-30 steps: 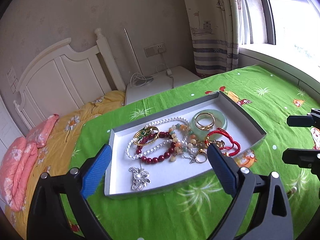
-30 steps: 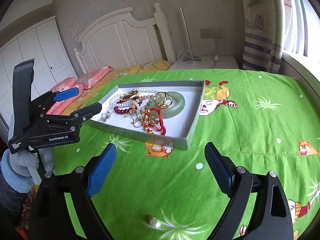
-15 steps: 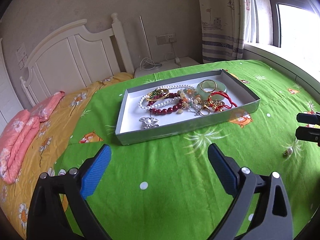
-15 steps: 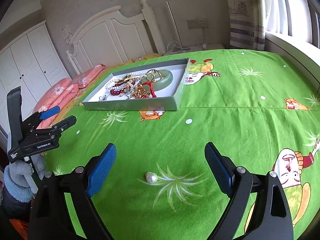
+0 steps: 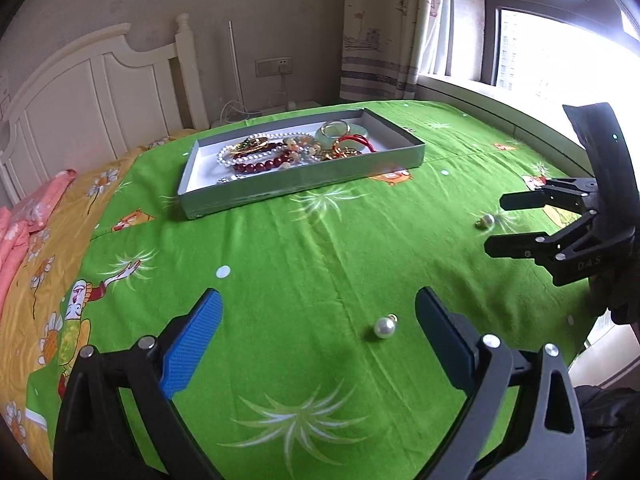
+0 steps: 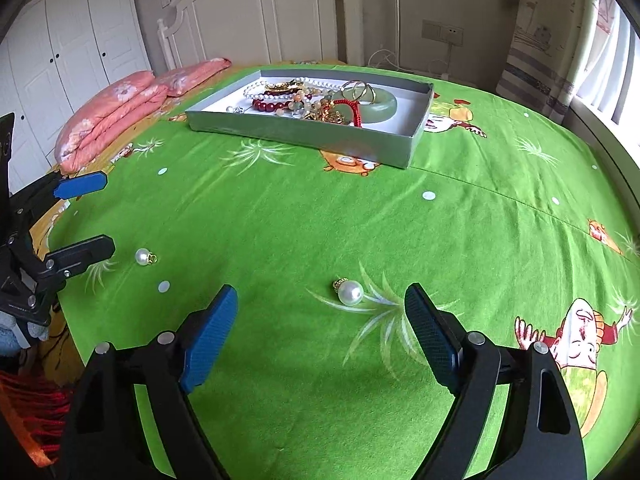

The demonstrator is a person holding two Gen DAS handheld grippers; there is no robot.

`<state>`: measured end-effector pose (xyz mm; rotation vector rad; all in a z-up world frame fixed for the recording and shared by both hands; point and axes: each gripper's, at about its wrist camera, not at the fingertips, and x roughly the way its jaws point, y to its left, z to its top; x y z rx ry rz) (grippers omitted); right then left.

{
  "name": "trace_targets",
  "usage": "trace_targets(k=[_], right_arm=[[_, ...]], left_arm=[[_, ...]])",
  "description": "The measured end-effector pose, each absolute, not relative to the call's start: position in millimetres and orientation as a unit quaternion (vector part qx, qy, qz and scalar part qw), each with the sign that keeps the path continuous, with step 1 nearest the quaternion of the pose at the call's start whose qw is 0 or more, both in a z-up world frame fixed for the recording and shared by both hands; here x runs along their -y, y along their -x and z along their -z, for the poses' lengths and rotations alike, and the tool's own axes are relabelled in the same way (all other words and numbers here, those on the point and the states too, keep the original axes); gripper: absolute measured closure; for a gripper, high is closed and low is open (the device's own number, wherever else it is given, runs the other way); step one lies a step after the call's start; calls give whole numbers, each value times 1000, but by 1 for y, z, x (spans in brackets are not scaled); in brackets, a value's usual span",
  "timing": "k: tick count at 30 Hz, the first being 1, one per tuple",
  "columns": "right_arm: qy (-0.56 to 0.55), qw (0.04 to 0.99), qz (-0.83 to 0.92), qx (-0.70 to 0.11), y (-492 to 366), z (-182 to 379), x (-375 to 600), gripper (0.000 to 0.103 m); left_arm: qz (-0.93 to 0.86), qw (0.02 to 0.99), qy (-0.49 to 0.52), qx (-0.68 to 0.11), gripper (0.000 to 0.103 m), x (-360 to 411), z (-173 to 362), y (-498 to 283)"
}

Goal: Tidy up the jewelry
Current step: 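Grasp a pearl drop earring with each tool, then lower both pearl earrings into the white box and open both tools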

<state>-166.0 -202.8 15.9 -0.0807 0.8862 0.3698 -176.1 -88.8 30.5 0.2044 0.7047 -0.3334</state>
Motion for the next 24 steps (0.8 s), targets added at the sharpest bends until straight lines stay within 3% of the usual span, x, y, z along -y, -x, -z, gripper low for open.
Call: trace_targets(k=[1,8,10,12,13,24], right_arm=[[38,886,-178,-427,166,-16,203,27],[48,879,-182,-437,160,-11,198,52],[52,881,-176,-437,160,-11,198,72],[67,883,-167,-433,161,-11,196,87],[71,884,-167,-431,162,-11,196,87],[34,904,-166,-391,134,-33,200,87]], left_arm=[[171,918,-104,-343,7,93,-28,178],[218,891,-146,-370,46,125,-5,176],[227,886,-149,-376,60,128,1,175],[253,881,-127,-380,82,125,2,175],[254,881,-129,-379,88,125,2,176],[238,895,-126,-355,90,128,-18,137]])
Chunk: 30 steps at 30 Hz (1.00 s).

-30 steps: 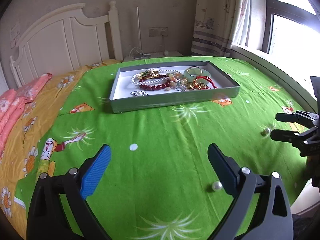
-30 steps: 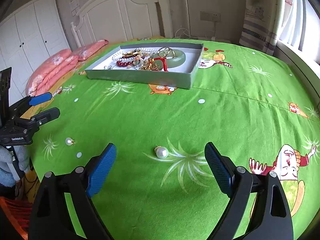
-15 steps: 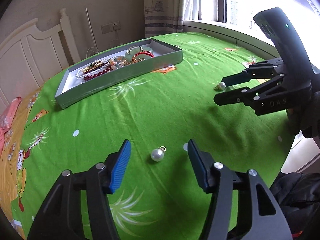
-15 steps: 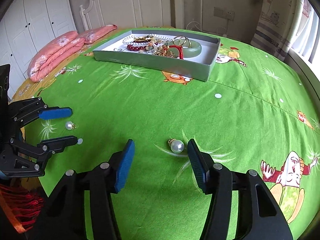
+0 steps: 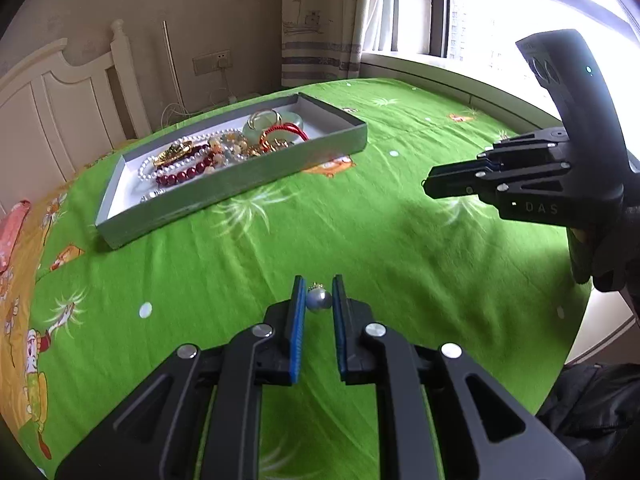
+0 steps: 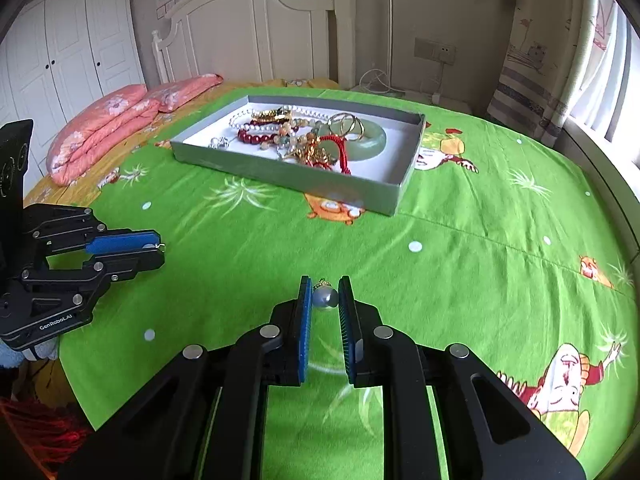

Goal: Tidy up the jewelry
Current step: 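Lower both pearl earrings into the white box and open both tools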

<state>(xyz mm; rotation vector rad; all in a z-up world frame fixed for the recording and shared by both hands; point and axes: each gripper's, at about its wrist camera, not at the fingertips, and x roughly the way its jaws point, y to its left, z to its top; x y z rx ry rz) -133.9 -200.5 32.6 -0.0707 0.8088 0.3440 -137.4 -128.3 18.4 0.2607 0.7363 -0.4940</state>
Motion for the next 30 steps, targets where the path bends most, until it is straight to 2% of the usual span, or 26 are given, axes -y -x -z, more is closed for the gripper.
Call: trace_targets(k=[7,15,16,17,18,21,22,24,25,27,30], right_arm=[[-1,919,-166,-358,79,-48,180,87],[-42,909,-172,-376,22,-43,154,86],[-46,909,-169,-378,19,-41,153,82],[-45,910,-164,-378,17,-40,151,77],[-46,912,-159,-376,17,-38,150,72],[-65,916,-145,-369,21,-35,153,64],[-69,918,-137,-366,22,-33,155,64],[-68,922,-120,-361,25,-32,155,64],[-63,926,-111,-355,27,-33,154,58],[-55,934,-87,-343,30,-35,152,48],[-54,939,-64,-334,33,-36,153,36]], left_arm=[[191,923,-53,-330,90,127,-50,54],[122,928,-10,-353,90,123,-40,-9],[115,928,-1,-353,90,120,-39,-11],[111,929,5,-353,82,117,-38,-12],[109,930,6,-351,61,115,-37,-10],[80,939,-5,-335,45,109,-37,-3],[78,940,-2,-333,42,105,-36,-2],[67,942,3,-329,28,98,-36,2],[64,944,7,-323,25,95,-37,5],[59,951,8,-303,12,90,-42,13],[52,958,-2,-282,6,85,-48,21]])
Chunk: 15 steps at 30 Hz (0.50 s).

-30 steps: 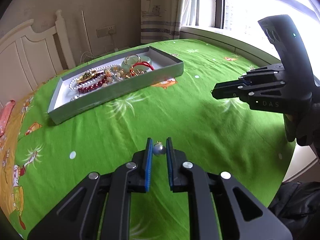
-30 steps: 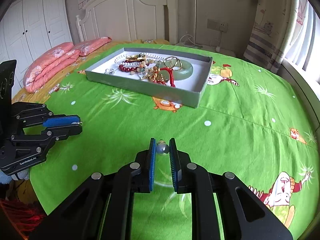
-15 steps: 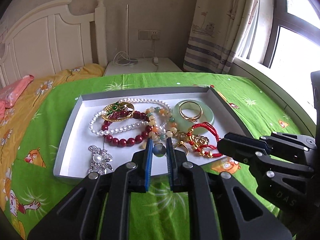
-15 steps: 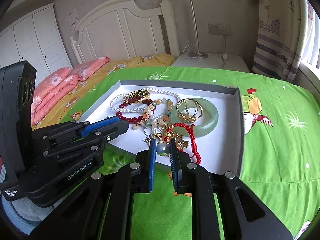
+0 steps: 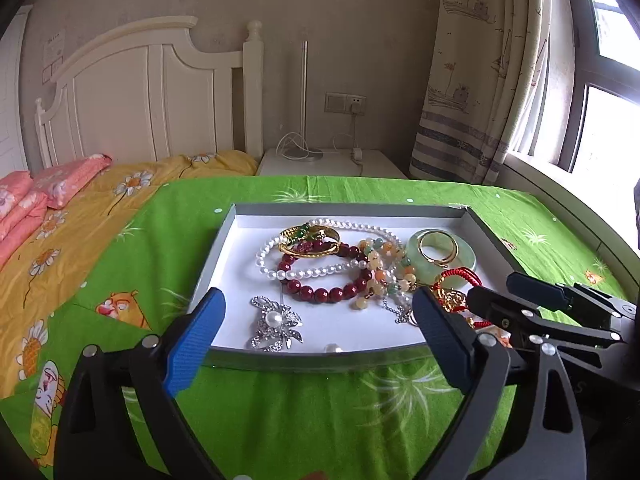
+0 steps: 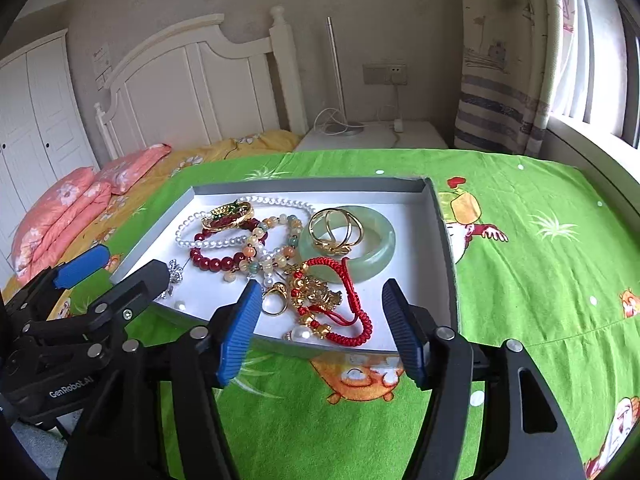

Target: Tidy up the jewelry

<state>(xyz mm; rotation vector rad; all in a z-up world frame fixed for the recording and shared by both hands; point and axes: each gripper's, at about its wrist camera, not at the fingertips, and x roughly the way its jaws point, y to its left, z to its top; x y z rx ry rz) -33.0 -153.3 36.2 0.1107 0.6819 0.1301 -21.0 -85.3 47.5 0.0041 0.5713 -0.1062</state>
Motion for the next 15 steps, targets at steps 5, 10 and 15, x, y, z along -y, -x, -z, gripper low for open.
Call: trace_targets(k=[5,10,15], right_arm=[[-49,945,-38,-320,36,-39,155,24],[-59,949,-21,-309,40,-40,162,17],[-70,950,-17,-305,42,-40,166,17]], left_arm=[[65,962,6,-264,3,79,-52,29],[61,965,-5,-257,3,82,-53,31],[63,965,-13,-256,3,84,-53,34]])
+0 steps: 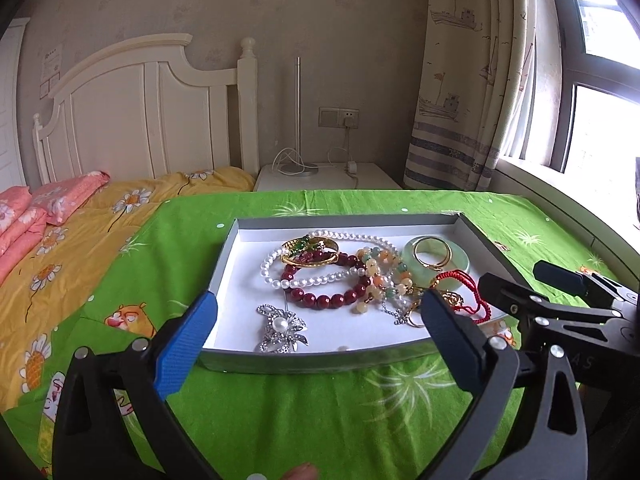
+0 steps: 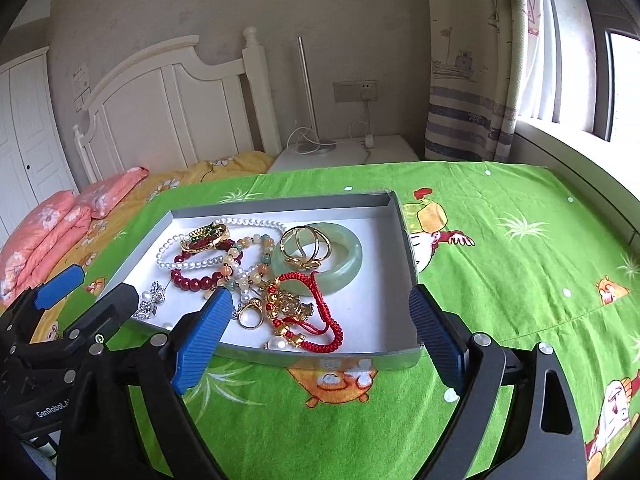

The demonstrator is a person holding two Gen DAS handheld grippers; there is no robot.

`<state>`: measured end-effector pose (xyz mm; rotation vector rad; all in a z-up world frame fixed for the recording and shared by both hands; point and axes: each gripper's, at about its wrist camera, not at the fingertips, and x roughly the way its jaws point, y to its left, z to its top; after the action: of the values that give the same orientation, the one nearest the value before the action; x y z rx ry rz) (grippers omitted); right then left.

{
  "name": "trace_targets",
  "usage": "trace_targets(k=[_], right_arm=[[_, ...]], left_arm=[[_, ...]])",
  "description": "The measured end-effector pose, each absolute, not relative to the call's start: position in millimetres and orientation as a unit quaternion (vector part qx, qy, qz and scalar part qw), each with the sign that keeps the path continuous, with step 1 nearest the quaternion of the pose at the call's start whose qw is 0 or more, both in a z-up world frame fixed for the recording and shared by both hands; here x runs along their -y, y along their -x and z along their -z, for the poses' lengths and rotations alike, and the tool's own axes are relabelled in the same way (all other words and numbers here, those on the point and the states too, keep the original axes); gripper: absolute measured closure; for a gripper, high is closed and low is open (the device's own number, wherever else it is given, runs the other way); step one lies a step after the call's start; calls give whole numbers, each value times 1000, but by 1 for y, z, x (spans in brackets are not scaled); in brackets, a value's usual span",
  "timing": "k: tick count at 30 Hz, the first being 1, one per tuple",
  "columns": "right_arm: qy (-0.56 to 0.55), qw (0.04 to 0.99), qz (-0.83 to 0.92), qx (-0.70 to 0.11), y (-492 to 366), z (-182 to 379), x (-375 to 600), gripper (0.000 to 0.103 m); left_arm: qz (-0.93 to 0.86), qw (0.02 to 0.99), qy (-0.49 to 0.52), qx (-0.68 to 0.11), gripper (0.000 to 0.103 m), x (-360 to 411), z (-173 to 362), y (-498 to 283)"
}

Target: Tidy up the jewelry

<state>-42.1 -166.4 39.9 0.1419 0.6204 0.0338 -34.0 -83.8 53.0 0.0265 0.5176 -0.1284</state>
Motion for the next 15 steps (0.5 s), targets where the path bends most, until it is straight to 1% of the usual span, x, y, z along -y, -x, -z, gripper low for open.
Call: trace_targets(k=[15], right_arm=[[-87,949,-12,-303,44,-38,171,17]], left_arm=[[71,965,-7,-253,2,81,-53,36]])
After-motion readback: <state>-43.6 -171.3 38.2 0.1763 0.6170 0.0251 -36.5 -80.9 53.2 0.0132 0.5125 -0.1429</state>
